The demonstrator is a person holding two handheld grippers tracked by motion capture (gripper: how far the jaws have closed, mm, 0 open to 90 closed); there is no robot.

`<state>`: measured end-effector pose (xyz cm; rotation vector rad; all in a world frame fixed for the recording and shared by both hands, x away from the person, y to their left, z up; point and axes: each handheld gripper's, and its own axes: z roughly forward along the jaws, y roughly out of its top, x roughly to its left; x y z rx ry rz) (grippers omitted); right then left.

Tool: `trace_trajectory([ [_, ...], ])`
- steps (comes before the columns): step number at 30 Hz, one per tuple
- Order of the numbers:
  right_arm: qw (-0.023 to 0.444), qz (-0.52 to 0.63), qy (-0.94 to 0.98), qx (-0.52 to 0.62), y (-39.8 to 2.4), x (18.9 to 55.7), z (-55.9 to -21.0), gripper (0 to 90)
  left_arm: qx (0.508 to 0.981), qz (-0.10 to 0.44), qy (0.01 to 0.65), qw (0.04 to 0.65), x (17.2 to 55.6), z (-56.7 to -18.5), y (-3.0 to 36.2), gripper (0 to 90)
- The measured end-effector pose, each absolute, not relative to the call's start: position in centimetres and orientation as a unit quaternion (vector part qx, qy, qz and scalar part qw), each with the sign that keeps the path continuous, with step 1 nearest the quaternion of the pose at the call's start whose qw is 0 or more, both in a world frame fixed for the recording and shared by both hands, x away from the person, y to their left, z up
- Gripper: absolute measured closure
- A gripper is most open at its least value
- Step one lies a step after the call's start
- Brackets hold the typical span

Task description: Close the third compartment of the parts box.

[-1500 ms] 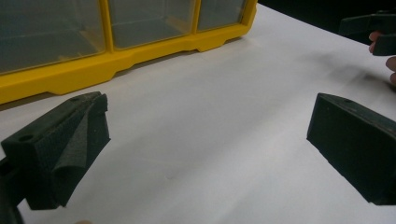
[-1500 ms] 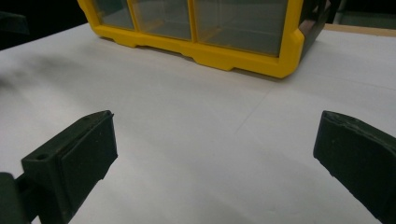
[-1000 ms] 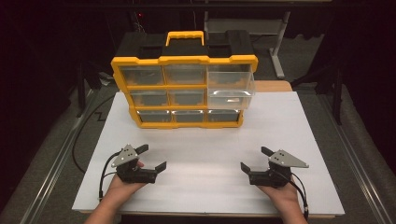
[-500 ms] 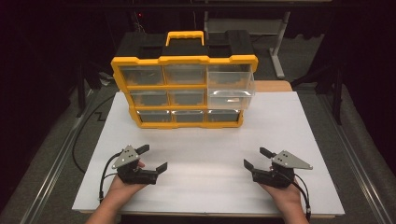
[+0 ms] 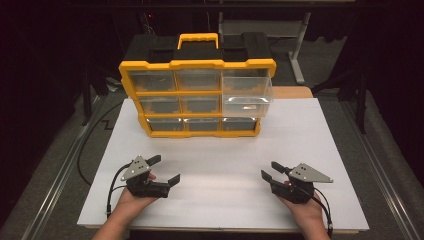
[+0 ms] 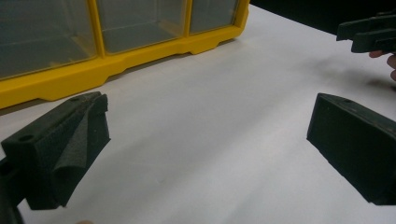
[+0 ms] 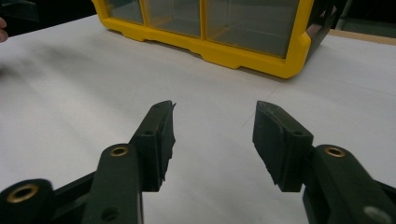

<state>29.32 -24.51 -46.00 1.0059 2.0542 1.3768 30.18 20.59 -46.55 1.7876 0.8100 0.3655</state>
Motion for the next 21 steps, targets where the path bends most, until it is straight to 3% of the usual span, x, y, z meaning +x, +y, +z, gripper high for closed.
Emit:
trace_trajectory([
  [8,0.236,0.505,0.742,0.373,-24.49,29.14,-45.84,70.5,0.754,0.153,0.340,0.541,30.19,-46.58,20.54,0.2],
  [13,0.245,0.504,0.737,0.379,-24.51,28.91,-45.53,90.0,0.753,0.153,0.340,0.541,30.22,-46.59,20.54,0.2],
  [21,0.245,0.505,0.741,0.369,-23.94,28.95,-45.33,90.0,0.752,0.155,0.342,0.542,30.20,-46.60,20.52,0.2],
])
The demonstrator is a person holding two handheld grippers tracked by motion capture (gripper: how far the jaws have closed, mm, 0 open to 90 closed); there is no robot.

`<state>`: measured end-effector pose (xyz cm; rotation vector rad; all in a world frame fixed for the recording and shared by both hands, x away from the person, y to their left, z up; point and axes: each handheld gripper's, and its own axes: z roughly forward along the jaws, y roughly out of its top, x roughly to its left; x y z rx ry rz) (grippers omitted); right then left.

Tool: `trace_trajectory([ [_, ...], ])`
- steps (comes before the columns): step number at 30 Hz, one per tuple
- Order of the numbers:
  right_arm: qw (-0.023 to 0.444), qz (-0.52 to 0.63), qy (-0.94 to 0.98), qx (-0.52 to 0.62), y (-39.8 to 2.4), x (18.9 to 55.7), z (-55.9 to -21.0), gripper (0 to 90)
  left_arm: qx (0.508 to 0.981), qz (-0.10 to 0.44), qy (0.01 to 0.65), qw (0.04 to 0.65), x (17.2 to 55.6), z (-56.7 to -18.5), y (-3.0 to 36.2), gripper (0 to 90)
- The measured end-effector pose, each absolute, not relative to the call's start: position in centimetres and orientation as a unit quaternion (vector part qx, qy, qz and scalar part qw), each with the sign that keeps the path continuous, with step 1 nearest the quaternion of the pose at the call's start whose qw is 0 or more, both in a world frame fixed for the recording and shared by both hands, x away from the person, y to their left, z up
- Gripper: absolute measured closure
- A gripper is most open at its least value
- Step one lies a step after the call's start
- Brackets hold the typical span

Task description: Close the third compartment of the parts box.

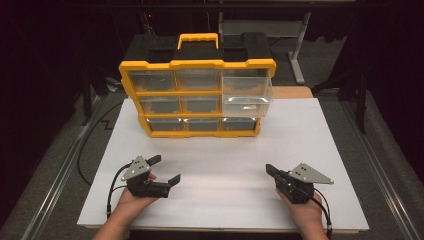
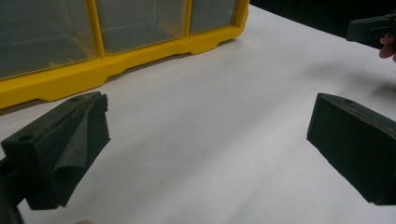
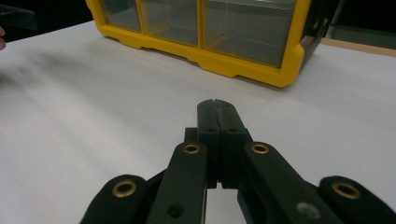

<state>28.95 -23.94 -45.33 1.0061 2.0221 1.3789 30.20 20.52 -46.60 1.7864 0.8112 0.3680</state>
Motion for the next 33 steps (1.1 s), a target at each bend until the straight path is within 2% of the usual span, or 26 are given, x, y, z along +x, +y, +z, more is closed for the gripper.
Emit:
trace_trajectory([
  [14,0.239,0.524,0.745,0.338,-19.8,30.7,-43.2,90.0,0.754,0.158,0.339,0.541,30.2,-46.6,20.5,0.2],
  [33,0.272,0.546,0.734,0.297,-16.8,32.0,-38.4,90.0,0.751,0.159,0.338,0.545,30.1,-46.5,20.6,0.2],
])
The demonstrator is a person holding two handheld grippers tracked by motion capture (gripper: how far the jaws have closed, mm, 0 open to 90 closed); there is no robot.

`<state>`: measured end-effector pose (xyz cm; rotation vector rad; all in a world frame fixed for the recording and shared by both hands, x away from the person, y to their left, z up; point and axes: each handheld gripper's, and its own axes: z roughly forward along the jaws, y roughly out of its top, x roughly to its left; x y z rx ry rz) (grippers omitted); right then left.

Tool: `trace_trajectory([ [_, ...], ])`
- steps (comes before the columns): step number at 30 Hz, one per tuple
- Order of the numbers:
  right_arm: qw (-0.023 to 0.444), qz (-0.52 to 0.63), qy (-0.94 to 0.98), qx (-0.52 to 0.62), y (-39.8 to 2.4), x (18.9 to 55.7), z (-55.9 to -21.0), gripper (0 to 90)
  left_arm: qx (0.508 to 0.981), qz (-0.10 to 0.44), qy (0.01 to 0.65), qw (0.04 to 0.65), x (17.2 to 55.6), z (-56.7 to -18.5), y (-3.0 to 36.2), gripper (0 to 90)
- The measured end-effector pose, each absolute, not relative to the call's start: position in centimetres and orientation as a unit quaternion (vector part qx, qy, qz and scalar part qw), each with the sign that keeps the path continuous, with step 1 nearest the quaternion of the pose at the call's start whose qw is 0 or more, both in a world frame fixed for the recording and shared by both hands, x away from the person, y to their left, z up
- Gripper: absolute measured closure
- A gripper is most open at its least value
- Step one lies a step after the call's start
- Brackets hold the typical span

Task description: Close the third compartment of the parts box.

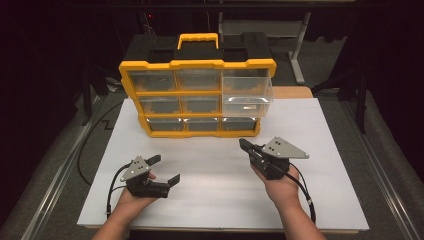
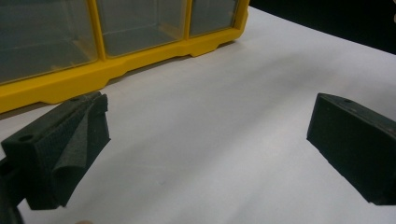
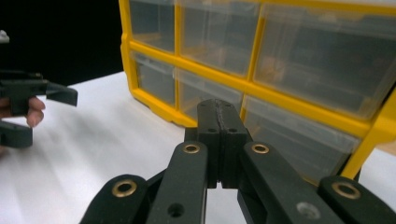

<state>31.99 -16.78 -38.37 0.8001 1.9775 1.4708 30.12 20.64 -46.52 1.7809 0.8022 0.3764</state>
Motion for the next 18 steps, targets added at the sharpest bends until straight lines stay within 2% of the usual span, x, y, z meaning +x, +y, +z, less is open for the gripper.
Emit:
trace_trajectory([
  [18,0.294,0.564,0.720,0.280,-15.7,32.5,-34.9,90.0,0.751,0.159,0.338,0.544,30.1,-46.5,20.7,0.2],
])
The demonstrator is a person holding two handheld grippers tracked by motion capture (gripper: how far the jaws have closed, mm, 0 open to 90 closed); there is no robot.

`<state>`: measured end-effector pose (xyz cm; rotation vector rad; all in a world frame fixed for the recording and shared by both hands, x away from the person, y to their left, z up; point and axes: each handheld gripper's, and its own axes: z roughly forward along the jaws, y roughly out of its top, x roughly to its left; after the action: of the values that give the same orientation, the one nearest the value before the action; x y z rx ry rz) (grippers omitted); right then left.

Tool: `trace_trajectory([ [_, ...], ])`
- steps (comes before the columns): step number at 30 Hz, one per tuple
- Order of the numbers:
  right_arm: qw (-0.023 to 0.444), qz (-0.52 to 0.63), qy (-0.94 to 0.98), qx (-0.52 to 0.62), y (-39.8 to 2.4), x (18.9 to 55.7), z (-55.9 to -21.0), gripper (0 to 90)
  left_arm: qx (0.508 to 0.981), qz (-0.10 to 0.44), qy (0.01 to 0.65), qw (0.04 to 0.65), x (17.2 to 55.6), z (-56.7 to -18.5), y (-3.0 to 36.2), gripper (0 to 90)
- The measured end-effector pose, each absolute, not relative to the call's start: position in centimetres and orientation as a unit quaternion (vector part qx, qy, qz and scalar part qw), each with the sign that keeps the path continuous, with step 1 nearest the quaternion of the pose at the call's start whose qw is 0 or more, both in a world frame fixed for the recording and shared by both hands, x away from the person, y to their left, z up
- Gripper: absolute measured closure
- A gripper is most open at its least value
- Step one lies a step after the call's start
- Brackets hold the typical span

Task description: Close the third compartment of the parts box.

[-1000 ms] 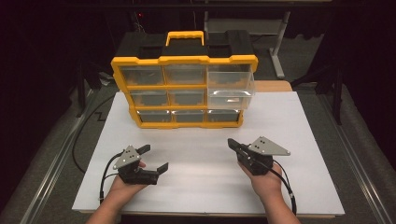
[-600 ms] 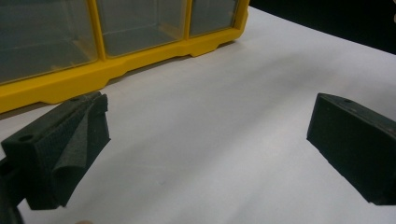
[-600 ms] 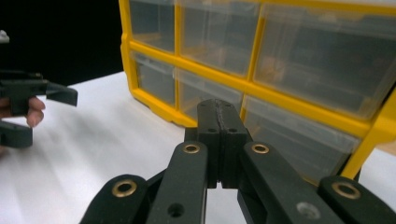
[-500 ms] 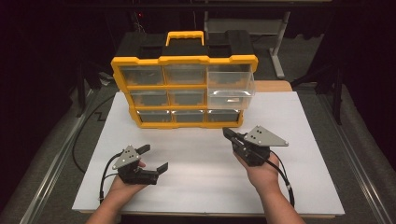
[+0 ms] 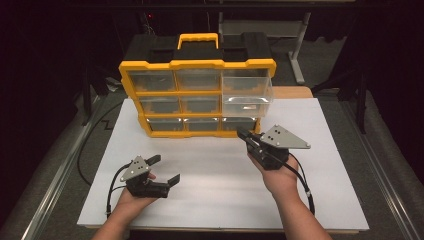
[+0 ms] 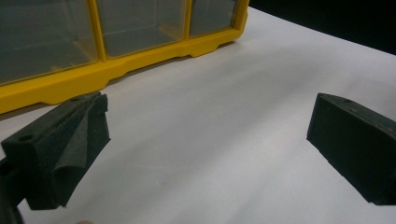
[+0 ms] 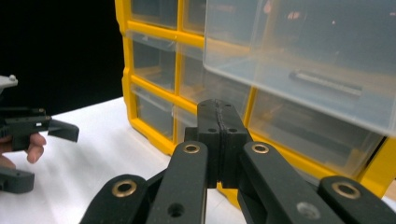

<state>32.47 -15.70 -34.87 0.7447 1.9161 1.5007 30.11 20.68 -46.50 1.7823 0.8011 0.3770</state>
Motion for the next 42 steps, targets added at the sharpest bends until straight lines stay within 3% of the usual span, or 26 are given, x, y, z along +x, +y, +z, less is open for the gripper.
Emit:
trace_trajectory([
  [24,0.338,0.567,0.698,0.279,-16.0,33.4,-30.6,90.0,0.748,0.160,0.340,0.547,30.1,-46.4,21.0,0.2],
  [42,0.355,0.565,0.688,0.284,-16.1,34.2,-29.4,90.0,0.747,0.160,0.341,0.547,30.1,-46.4,21.0,0.2],
])
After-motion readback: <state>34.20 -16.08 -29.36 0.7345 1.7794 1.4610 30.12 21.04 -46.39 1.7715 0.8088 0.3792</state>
